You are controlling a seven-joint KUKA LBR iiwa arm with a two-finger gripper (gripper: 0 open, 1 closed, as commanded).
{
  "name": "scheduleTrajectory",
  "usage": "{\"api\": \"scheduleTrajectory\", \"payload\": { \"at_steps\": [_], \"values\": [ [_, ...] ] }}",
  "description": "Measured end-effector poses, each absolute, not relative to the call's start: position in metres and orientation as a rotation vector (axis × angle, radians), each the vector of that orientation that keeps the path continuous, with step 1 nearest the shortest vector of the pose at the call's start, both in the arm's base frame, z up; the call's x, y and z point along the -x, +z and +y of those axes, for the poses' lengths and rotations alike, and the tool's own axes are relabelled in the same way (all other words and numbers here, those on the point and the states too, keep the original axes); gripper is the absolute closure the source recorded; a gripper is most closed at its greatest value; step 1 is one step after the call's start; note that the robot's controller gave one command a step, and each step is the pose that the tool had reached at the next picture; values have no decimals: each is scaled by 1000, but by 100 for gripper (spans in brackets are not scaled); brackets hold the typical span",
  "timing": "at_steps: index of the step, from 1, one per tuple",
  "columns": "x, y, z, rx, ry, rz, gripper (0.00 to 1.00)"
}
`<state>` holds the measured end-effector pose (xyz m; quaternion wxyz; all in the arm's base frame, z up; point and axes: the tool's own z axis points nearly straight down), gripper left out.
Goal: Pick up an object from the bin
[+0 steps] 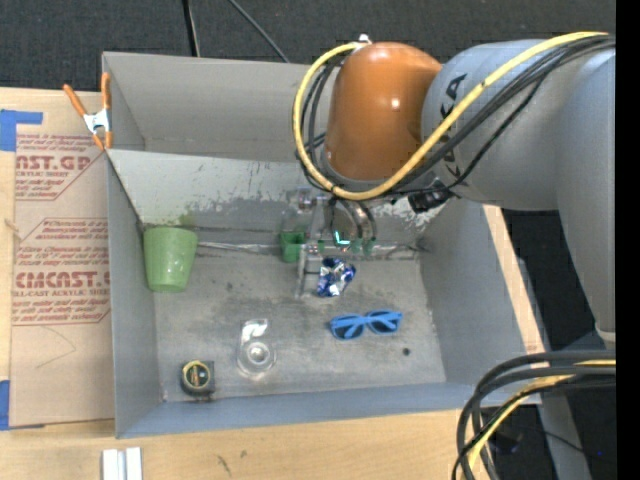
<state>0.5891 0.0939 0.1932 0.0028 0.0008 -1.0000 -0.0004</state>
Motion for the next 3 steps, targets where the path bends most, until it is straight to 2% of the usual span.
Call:
{"api": "scheduleTrajectory", "payload": {
  "at_steps": [1, 2, 3],
  "values": [
    [-551, 69, 150, -653, 0, -3071, 0],
    [-513, 100, 156, -1103, -2, -2942, 0],
    [-509, 106, 142, -1432, -1, -2797, 0]
  ]
}}
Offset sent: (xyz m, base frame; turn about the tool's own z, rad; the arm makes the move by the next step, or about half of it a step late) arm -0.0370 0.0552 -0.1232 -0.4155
